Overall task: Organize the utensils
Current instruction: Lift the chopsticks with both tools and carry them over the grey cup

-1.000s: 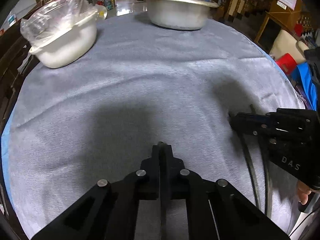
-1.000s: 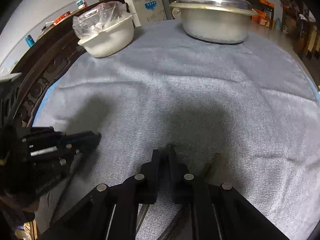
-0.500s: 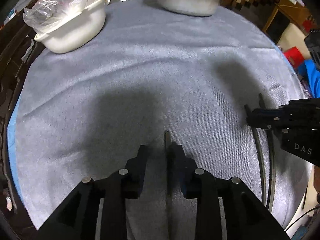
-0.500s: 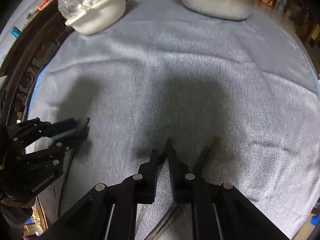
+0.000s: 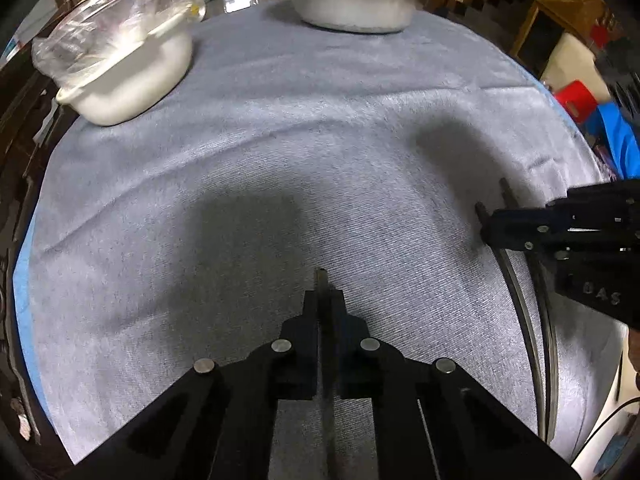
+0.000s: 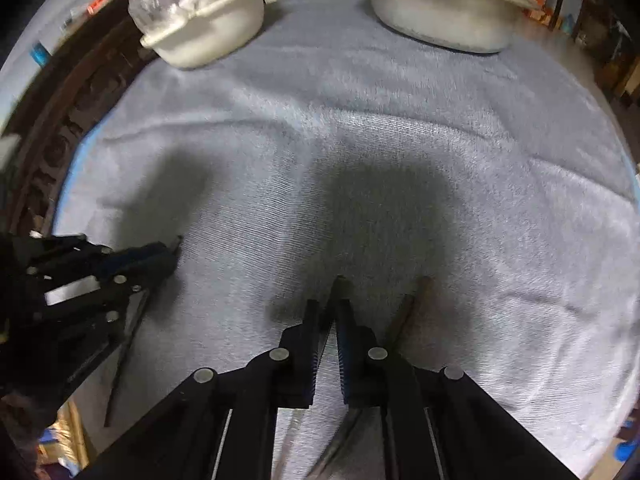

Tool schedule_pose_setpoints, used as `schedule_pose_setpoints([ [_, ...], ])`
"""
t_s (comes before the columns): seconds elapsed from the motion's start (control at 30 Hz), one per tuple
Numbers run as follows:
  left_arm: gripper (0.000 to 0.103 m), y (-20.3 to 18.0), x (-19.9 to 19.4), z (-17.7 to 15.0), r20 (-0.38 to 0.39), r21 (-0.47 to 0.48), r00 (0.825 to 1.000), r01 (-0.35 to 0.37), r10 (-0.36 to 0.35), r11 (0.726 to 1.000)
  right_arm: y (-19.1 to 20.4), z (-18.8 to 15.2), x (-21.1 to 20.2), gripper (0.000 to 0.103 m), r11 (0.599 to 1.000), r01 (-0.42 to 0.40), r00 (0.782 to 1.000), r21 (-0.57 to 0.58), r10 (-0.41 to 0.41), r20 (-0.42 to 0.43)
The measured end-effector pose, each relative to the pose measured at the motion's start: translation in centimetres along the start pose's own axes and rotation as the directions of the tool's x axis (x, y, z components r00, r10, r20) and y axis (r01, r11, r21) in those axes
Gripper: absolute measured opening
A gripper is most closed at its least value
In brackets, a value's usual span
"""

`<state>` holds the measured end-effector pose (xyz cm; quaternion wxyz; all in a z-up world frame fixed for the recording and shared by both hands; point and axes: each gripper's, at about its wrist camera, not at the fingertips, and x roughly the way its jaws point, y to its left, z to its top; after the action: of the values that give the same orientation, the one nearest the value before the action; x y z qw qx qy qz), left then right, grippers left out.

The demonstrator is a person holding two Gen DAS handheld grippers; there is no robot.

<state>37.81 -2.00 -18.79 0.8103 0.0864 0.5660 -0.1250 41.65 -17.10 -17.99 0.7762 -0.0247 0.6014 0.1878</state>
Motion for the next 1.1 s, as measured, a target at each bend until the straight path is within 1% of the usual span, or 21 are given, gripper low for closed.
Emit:
schedule_pose_setpoints([
  [0.07,0.006,0.8,-0.8,-0.3,0.034,-0.024,0.999,-0.001,0.002,1.000,-0.3,-0.6,-0.9,0.009,1.000,-0.029,0.998,0.009,0.029,0.047],
  [0.1,0.006,1.3,-1.4,-0.6,0.052,-0.038,0.999,-0.001,0.003,0.999,-0.4,-0.8,-1.4,0.009,0.999,-0.031,0.997,0.013,0.030,0.066],
  [0.17,0.006,2.4,-3.1,-1.1,0.091,-0.068,0.996,-0.009,0.016,0.998,-0.6,-1.4,-2.7,0.008,0.998,-0.057,0.993,0.019,0.054,0.109],
  [0.27,0.005,3.5,-6.3,-1.8,0.161,-0.113,0.986,-0.018,0.036,0.993,-0.6,-2.3,-5.4,0.008,0.996,-0.084,0.978,0.017,0.080,0.193],
  [0.33,0.005,4.5,-8.8,-2.0,0.219,-0.144,0.974,-0.026,0.058,0.989,-0.3,-3.0,-7.3,0.008,0.995,-0.100,0.963,0.016,0.093,0.251],
  [0.37,0.005,4.8,-9.9,-2.2,0.243,-0.155,0.968,-0.031,0.068,0.987,-0.3,-2.6,-7.8,0.008,0.995,-0.103,0.957,0.017,0.095,0.273],
  [0.43,0.005,5.4,-12.1,-2.9,0.292,-0.178,0.952,-0.042,0.093,0.983,-0.1,-3.4,-9.9,0.007,0.993,-0.115,0.933,0.018,0.101,0.344],
  [0.47,0.005,5.7,-13.4,-3.4,0.314,-0.191,0.944,-0.045,0.105,0.981,0.0,-4.1,-10.6,0.007,0.993,-0.115,0.926,0.021,0.099,0.363],
  [0.6,0.005,6.0,-17.0,-4.9,0.373,-0.231,0.915,-0.072,0.157,0.970,-0.1,-7.0,-14.4,0.007,0.992,-0.116,0.870,0.051,0.077,0.488],
  [0.63,0.005,6.0,-17.8,-5.5,0.390,-0.239,0.906,-0.071,0.163,0.968,-0.1,-7.4,-14.8,0.007,0.992,-0.116,0.860,0.057,0.071,0.506],
  [0.7,0.005,6.1,-19.8,-6.8,0.421,-0.257,0.890,-0.069,0.176,0.964,-0.4,-9.1,-16.8,0.007,0.990,-0.119,0.825,0.078,0.055,0.562],
  [0.77,0.005,6.1,-21.2,-7.9,0.443,-0.267,0.877,-0.068,0.185,0.961,-0.9,-10.3,-18.6,0.007,0.988,-0.117,0.796,0.099,0.034,0.604],
  [0.8,0.005,6.0,-21.9,-8.5,0.457,-0.271,0.869,-0.066,0.189,0.960,-1.0,-11.2,-19.6,0.007,0.987,-0.119,0.777,0.110,0.023,0.630],
  [0.83,0.005,5.9,-22.9,-9.2,0.474,-0.275,0.859,-0.063,0.192,0.959,-1.2,-11.9,-20.5,0.007,0.986,-0.117,0.761,0.120,0.012,0.649],
  [0.87,0.005,5.9,-23.4,-9.6,0.485,-0.278,0.853,-0.059,0.193,0.959,-1.1,-12.8,-21.7,0.007,0.985,-0.110,0.741,0.133,-0.008,0.671],
  [0.9,0.005,5.8,-24.0,-10.1,0.495,-0.280,0.847,-0.056,0.194,0.958,-1.1,-13.3,-22.3,0.007,0.984,-0.107,0.728,0.140,-0.018,0.685],
  [0.93,0.005,5.7,-24.8,-10.6,0.508,-0.283,0.838,-0.053,0.197,0.958,-1.0,-14.1,-23.2,0.007,0.983,-0.105,0.709,0.150,-0.032,0.704],
  [0.97,0.005,5.5,-25.2,-11.0,0.517,-0.285,0.832,-0.054,0.201,0.957,-0.9,-14.5,-23.7,0.006,0.982,-0.104,0.699,0.156,-0.039,0.715],
  [1.03,0.005,5.1,-26.4,-11.6,0.541,-0.285,0.816,-0.051,0.204,0.957,-0.6,-15.7,-25.2,0.006,0.980,-0.093,0.665,0.175,-0.069,0.743],
  [1.1,0.005,4.7,-27.4,-12.1,0.556,-0.282,0.806,-0.047,0.203,0.958,-0.1,-16.6,-26.4,0.006,0.980,-0.074,0.637,0.187,-0.098,0.765],
])
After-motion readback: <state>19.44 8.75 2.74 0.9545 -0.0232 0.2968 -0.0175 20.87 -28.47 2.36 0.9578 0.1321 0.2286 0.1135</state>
